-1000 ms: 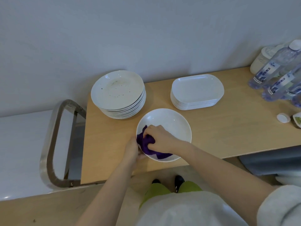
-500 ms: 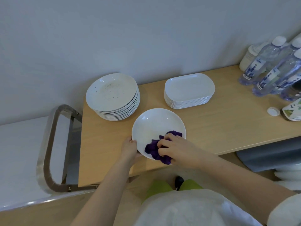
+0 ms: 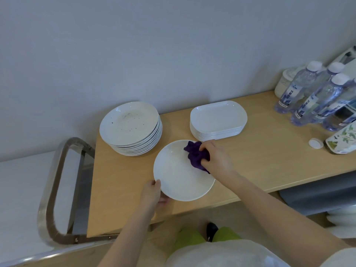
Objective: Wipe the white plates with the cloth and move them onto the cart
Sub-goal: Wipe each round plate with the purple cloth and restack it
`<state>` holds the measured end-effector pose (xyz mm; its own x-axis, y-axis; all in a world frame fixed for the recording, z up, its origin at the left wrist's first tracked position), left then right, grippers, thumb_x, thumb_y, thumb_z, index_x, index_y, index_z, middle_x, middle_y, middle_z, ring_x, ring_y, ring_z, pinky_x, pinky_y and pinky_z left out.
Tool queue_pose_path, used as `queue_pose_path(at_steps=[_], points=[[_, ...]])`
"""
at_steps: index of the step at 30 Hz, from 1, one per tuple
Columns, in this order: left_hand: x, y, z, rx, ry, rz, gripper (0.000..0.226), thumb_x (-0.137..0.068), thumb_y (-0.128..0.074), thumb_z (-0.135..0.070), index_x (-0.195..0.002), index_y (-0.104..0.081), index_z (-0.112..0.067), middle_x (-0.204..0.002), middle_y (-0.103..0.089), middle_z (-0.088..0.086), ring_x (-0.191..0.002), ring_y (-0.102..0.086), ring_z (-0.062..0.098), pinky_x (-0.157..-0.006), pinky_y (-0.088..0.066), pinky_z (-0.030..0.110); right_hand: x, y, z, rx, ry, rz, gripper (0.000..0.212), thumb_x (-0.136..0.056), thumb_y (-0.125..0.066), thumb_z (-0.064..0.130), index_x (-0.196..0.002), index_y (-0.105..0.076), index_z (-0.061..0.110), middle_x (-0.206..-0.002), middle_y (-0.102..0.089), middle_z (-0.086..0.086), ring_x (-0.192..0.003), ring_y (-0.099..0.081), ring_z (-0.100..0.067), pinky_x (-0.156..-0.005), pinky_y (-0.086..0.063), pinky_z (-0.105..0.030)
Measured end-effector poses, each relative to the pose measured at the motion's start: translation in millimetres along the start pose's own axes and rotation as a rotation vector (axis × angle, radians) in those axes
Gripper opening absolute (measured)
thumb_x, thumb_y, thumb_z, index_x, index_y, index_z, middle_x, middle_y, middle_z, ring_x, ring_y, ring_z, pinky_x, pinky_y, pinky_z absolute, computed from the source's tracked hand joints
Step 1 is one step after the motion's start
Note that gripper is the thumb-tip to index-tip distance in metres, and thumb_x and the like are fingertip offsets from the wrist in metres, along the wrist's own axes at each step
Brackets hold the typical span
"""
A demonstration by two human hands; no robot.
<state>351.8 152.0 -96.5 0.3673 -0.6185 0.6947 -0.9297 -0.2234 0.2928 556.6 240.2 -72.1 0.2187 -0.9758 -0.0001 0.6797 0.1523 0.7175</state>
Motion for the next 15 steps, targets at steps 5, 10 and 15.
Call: queue_pose_path(at_steps=[5, 10, 15], points=[[7, -10, 7, 0.055, -0.002, 0.067, 0.023, -0.098, -0.045, -0.020, -0.119, -0.045, -0.012, -0.102, -0.059, 0.005, -0.077, -0.070, 0.030, -0.052, -0.055, 0.031, -10, 31, 15, -0.336, -0.075, -0.145, 0.026, -0.076, -0.056, 0.001, -0.091, -0.053, 0.022, -0.099, -0.053, 0.008, -0.092, -0.053, -0.009, -0.074, -0.041, -0.016], [5, -16, 8, 0.124, -0.019, 0.043, 0.036, -0.090, -0.040, 0.002, -0.125, -0.049, -0.006, -0.107, -0.062, 0.011, -0.083, -0.068, 0.031, -0.057, -0.058, 0.035, -12, 72, 18, -0.454, -0.050, -0.272, 0.040, -0.079, -0.058, 0.002, -0.091, -0.051, 0.040, -0.103, -0.054, 0.017, -0.090, -0.054, 0.008, -0.073, -0.042, -0.004], [5, -19, 8, 0.151, -0.006, -0.021, 0.031, -0.090, -0.041, 0.002, -0.117, -0.050, -0.010, -0.097, -0.062, 0.005, -0.079, -0.067, 0.026, -0.048, -0.054, 0.030, -6, 100, 3, -0.459, -0.040, -0.286, 0.031, -0.081, -0.060, 0.004, -0.100, -0.058, 0.029, -0.106, -0.059, 0.007, -0.088, -0.055, 0.008, -0.070, -0.042, -0.003]])
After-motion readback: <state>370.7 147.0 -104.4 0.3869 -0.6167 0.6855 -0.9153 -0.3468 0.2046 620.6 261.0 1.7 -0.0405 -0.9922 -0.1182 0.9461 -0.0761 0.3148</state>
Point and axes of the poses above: each hand's wrist, its own x-axis away from the middle knuckle, its own y-axis out of the back of the hand, z = x × y, the point moved 1 cm from there along -x, towards the middle knuckle
